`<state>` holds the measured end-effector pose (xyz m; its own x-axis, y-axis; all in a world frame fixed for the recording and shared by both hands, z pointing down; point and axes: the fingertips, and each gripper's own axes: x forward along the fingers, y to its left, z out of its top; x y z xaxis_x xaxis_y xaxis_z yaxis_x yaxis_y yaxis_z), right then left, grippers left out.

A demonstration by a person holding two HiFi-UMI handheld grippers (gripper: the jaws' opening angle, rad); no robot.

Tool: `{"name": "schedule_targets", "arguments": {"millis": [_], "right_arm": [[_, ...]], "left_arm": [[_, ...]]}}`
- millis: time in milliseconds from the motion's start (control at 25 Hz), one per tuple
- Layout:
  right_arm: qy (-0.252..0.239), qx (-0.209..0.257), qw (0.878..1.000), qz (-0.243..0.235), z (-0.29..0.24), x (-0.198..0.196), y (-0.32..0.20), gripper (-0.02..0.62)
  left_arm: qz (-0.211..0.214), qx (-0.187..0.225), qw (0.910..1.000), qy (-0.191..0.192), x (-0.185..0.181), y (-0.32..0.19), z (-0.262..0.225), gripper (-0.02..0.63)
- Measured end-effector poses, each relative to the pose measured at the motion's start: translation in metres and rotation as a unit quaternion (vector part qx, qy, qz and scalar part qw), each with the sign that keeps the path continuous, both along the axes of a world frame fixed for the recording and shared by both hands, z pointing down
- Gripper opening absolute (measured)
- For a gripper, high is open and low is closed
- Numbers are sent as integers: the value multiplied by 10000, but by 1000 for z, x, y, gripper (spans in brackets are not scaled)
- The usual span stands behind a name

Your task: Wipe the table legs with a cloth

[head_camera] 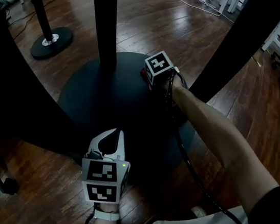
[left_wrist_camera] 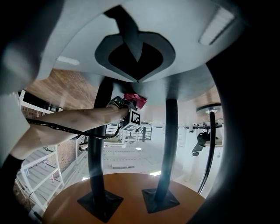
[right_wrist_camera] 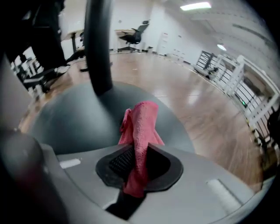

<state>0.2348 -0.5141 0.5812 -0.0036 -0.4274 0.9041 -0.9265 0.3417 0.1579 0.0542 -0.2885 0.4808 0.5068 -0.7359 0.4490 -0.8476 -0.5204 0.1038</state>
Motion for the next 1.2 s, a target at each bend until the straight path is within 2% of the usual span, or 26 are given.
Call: {"name": "schedule_targets", "arguments": {"millis": [120, 240, 320, 400, 480, 560, 640, 760, 880, 1000, 1200], "right_arm": [[-313, 265, 9928, 1122, -1, 32, -22, 46], [-699, 534, 9717, 2192, 3, 65, -26, 46], [-1005, 752, 9595, 2521, 1, 75, -31, 46], [-1200, 1032, 9632, 2174, -9, 63, -43, 46], [-1332, 1425, 9719, 1314, -33, 31, -57, 44], [-1466, 1903, 9697, 437, -74, -10, -70, 44], [-1675, 2406, 9558, -244, -128, -53, -77, 46], [-1898, 3151, 9247, -984, -216, -109, -78, 44], [-1794, 3816, 8935, -1543, -304, -144, -75, 44], [-1454, 4294, 8722, -1837, -388, -156, -77, 45], [-1015, 5020, 8354, -1997, -514, -161, -81, 46]], "left_arm": [[35, -58, 10000, 21, 3, 1, 4, -6], [57, -130, 9999, 51, 3, 4, 9, -6], [64, -97, 9999, 76, 3, 2, 9, -6], [69, -50, 9999, 103, 2, 1, 6, -6], [97, -1, 9999, 121, 4, 1, 5, -6], [164, 25, 9998, 105, 8, 2, 7, -6], [243, 16, 9997, 74, 14, 4, 9, -6], [325, 42, 9994, 64, 22, 5, 14, -6], [386, 149, 9991, 81, 28, 4, 11, -6], [431, 120, 9990, 39, 33, 6, 9, -6], [678, 125, 9975, -136, 47, 13, 19, -6]]}}
